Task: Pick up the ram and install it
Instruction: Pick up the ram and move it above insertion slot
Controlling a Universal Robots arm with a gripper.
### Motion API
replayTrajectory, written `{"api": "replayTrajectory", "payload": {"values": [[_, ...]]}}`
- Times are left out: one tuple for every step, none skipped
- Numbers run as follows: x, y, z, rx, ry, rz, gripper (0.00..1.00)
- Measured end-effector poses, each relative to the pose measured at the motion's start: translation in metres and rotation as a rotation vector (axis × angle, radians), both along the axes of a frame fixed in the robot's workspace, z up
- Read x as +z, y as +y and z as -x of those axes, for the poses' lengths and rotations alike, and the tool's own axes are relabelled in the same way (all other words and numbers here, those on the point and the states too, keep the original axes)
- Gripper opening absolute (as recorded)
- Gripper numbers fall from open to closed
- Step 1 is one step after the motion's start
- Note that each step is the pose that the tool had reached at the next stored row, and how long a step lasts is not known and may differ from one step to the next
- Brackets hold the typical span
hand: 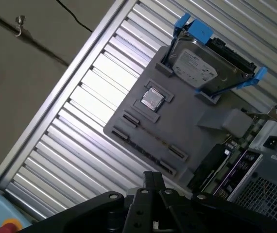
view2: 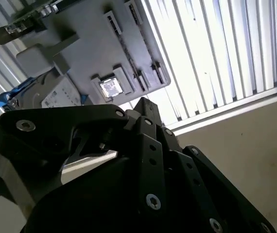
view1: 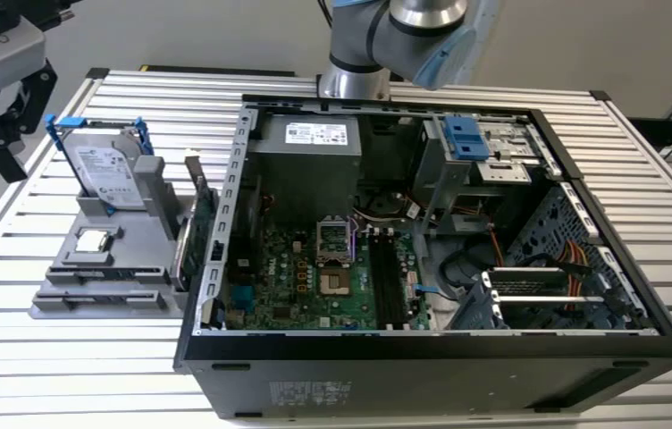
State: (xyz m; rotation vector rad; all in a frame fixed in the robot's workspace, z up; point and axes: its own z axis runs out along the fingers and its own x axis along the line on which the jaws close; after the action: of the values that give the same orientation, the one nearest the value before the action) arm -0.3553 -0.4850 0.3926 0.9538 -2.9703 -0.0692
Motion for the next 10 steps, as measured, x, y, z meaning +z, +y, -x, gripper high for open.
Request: {"api": "replayTrajectory", "payload": {"values": [[0.0,0.0,0.0,0.013,0.0,0.0,0.0],[0.0,0.0,0.0,0.026,0.0,0.0,0.0],[0.0,0.0,0.0,0.04,0.0,0.0,0.0],[0.0,0.0,0.0,0.053,0.0,0.0001,0.0],[0.0,0.0,0.0,0.067,0.0,0.0,0.0],[0.0,0.0,0.0,0.08,0.0,0.0,0.0],[0.0,0.0,0.0,0.094,0.0,0.0,0.0],[0.0,0.0,0.0,0.108,0.0,0.0001,0.0],[0.0,0.0,0.0,0.122,-0.0001,0.0,0.0],[0.0,0.0,0.0,0.136,0.0,0.0,0.0]]}}
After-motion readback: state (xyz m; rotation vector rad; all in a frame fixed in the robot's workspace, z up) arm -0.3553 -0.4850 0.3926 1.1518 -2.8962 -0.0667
